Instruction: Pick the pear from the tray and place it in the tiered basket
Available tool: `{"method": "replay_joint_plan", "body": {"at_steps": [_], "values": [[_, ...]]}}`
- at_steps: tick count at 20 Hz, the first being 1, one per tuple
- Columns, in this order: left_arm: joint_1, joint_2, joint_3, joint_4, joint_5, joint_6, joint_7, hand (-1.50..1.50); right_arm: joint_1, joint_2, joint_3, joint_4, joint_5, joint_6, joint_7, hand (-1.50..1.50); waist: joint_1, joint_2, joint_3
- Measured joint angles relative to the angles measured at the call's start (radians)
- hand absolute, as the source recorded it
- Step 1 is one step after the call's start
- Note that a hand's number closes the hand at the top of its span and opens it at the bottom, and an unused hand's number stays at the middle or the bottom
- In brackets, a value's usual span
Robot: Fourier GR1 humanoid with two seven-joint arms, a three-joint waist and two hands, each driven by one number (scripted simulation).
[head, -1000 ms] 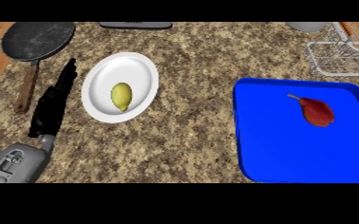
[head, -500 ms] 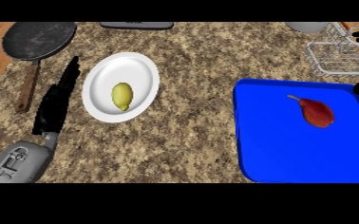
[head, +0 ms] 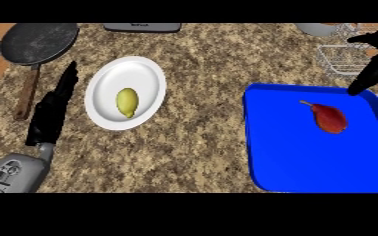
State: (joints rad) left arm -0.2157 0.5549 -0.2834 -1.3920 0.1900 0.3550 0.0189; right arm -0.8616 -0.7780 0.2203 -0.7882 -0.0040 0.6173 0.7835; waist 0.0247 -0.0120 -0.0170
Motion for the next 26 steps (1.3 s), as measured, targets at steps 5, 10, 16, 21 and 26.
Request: {"method": "replay_joint_plan", "body": {"at_steps": [5, 10, 16, 21, 26], "values": [[0.009, -0.007, 0.017, -0.004, -0.012, -0.006, 0.002, 0.00, 0.008, 0.027, 0.018, 0.002, 0.036, 0.022, 0.005, -1.50, -0.010, -0.004, -0.002], [0.017, -0.009, 0.034, -0.008, -0.023, -0.016, 0.003, 0.00, 0.044, 0.047, 0.024, -0.021, 0.066, 0.024, -0.001, -1.50, -0.016, -0.007, -0.004], [0.031, -0.023, 0.043, -0.023, -0.048, -0.017, 0.018, 0.00, 0.081, 0.043, 0.040, -0.092, 0.115, 0.035, 0.011, -1.50, -0.024, -0.007, -0.001], [0.047, -0.039, 0.064, -0.003, -0.057, -0.035, -0.012, 0.00, 0.116, 0.050, 0.048, -0.141, 0.168, 0.026, 0.021, -1.50, -0.027, -0.007, -0.001], [0.033, -0.057, 0.074, 0.004, -0.076, -0.041, -0.003, 0.00, 0.147, 0.067, 0.041, -0.168, 0.208, 0.012, 0.029, -1.50, -0.030, -0.008, -0.002]]}}
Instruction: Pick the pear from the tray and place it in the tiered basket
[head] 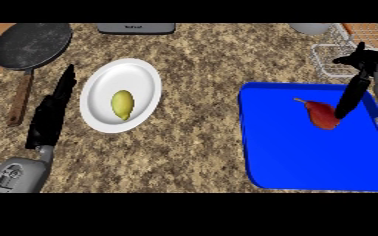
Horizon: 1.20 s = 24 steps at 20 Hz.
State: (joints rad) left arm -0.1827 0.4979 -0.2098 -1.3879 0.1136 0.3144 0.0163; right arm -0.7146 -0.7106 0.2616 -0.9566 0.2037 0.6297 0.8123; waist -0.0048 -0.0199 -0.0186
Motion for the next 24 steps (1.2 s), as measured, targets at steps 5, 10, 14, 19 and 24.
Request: {"method": "replay_joint_plan", "body": {"at_steps": [5, 10, 14, 19, 24], "values": [[0.014, -0.021, -0.005, -0.027, -0.026, 0.010, 0.020, 0.00, 0.020, 0.005, -0.016, -0.014, 0.017, 0.006, 0.004, -1.50, 0.005, -0.001, 0.000], [0.003, -0.025, 0.017, -0.008, -0.030, -0.009, 0.013, 0.00, 0.039, 0.020, -0.030, -0.015, 0.035, 0.003, -0.001, -1.50, 0.005, 0.000, -0.003], [0.007, -0.022, 0.031, -0.011, -0.030, -0.028, 0.014, 0.00, 0.051, 0.042, -0.040, -0.014, 0.048, -0.005, 0.008, -1.50, 0.007, 0.002, -0.001], [0.014, -0.037, 0.034, -0.029, -0.049, -0.030, 0.016, 0.00, 0.065, 0.092, -0.038, 0.048, 0.078, -0.012, -0.024, -1.50, 0.014, 0.013, 0.009], [0.024, -0.052, 0.053, -0.050, -0.073, -0.042, 0.032, 0.00, 0.045, 0.145, -0.050, 0.152, 0.124, -0.010, -0.076, -1.50, 0.017, 0.020, 0.016]]}}
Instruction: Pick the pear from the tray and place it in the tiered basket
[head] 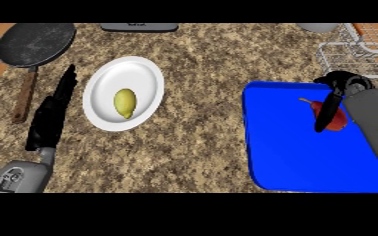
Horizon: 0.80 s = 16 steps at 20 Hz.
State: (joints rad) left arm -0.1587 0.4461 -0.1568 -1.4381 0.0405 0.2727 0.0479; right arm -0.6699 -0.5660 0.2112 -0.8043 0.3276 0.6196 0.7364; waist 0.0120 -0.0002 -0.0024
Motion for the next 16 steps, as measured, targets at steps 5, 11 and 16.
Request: {"method": "replay_joint_plan", "body": {"at_steps": [5, 11, 16], "values": [[-0.013, -0.018, 0.026, 0.008, -0.024, -0.025, 0.010, 0.00, -0.002, 0.029, -0.029, 0.054, 0.038, -0.002, -0.040, 1.50, -0.003, -0.002, -0.002], [0.000, -0.037, 0.027, -0.004, -0.041, -0.026, 0.015, 0.00, 0.002, 0.010, 0.013, 0.052, 0.083, 0.078, -0.130, 1.50, -0.004, -0.008, -0.012], [0.004, -0.035, 0.049, -0.010, -0.043, -0.044, 0.020, 0.00, 0.002, 0.013, 0.020, 0.056, 0.132, 0.052, -0.183, 1.50, -0.006, -0.011, -0.014]]}}
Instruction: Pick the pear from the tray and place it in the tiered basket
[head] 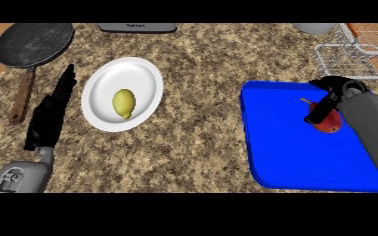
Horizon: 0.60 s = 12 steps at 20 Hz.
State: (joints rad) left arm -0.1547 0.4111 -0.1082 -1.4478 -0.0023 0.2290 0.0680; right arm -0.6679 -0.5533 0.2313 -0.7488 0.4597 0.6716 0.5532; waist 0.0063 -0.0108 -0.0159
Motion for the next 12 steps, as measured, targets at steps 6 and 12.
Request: {"method": "replay_joint_plan", "body": {"at_steps": [6, 12], "values": [[0.002, 0.001, 0.022, -0.009, -0.006, -0.023, 0.009, 0.00, -0.012, 0.016, -0.091, -0.010, -0.037, -0.020, 0.043, 1.50, -0.005, 0.001, 0.003], [0.022, 0.003, 0.038, -0.018, -0.012, -0.025, 0.012, 0.00, 0.010, 0.131, -0.075, -0.220, -0.029, -0.165, 0.004, 1.50, -0.020, -0.003, 0.011]]}}
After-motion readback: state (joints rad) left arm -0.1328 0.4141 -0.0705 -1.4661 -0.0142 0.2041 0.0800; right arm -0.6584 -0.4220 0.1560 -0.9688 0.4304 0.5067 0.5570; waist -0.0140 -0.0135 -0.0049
